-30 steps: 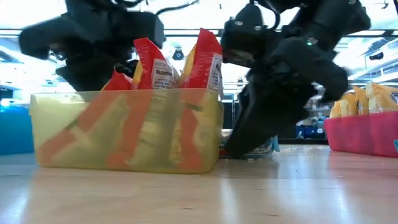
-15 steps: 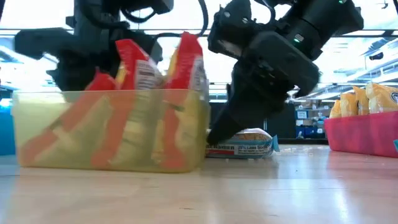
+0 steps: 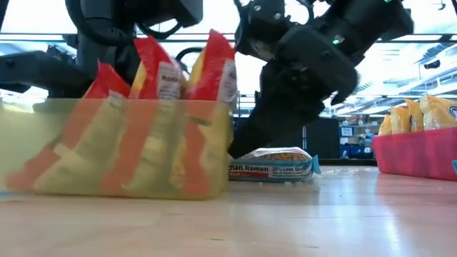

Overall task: Sort Maruchan noodles
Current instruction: Put the red noodle pack into the yellow bin

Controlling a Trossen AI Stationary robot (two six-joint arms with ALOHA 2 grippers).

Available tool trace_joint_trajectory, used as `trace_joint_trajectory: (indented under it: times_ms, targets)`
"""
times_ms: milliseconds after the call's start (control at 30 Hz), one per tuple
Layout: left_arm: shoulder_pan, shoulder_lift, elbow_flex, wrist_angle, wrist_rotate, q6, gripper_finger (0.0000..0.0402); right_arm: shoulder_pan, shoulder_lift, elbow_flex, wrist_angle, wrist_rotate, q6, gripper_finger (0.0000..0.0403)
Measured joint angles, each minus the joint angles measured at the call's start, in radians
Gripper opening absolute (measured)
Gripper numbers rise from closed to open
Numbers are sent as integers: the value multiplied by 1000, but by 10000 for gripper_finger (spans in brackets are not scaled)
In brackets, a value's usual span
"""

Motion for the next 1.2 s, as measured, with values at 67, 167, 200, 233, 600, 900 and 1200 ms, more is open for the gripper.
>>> trace_joint_trajectory:
  times_ms: [67, 167, 200, 233, 600, 900, 1200]
  targets:
    - [-1, 0, 0, 40, -2, 7, 208, 12, -2, 0, -21, 2, 7, 244]
    - [-1, 0, 0, 94, -11, 4, 206, 28, -11, 1, -94, 29, 32, 244]
    - [-6, -2, 0, 106, -23, -1, 203, 33, -13, 1, -116, 40, 44, 244]
    - [-15, -3, 0, 117, -45, -9, 199, 37, -17, 1, -136, 52, 54, 244]
    - [-101, -29, -52, 310, -191, -94, 163, 66, -19, 2, -176, 36, 109, 244]
    - [-92, -179, -244, 501, -193, -158, 169, 66, -19, 6, -186, 39, 140, 244]
    - [-91, -256, -319, 523, -206, -160, 169, 65, -106, 21, -295, 31, 132, 242]
